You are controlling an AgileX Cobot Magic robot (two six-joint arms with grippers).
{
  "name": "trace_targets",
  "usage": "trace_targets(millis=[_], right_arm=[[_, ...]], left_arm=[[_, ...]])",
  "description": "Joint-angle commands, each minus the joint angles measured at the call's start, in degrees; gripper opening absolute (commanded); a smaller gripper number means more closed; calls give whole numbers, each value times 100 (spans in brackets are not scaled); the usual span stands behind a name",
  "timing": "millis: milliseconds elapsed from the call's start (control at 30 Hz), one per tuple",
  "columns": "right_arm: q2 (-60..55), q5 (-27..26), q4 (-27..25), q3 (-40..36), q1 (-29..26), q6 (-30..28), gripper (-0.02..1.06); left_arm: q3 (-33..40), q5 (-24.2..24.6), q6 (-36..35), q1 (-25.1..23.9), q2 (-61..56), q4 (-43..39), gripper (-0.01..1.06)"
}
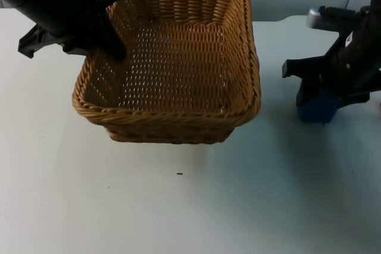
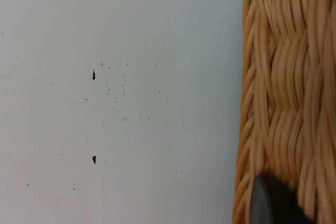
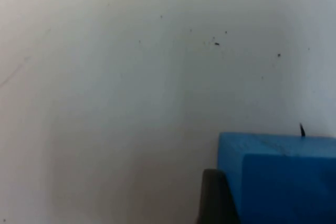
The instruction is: Pick up the basket with the left hand and place the blue cube into the basket with the right hand.
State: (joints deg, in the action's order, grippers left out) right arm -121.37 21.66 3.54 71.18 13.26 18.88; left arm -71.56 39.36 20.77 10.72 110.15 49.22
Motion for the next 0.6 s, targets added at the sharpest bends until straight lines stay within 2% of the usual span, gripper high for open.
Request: trace_targets(millis=[0, 267, 433, 567], right_arm=[[101, 12, 106, 45, -14, -70, 0], [960, 478, 106, 45, -14, -557, 0], [2148, 902, 106, 45, 22, -898, 0], [2983, 891, 131, 45, 276, -1083, 0]], left_arm=[[-16, 53, 3, 43, -122, 156, 0], [-16, 53, 3, 43, -122, 156, 0], [-16, 38, 3, 43, -122, 156, 0], [-16, 38, 3, 43, -122, 156, 0]])
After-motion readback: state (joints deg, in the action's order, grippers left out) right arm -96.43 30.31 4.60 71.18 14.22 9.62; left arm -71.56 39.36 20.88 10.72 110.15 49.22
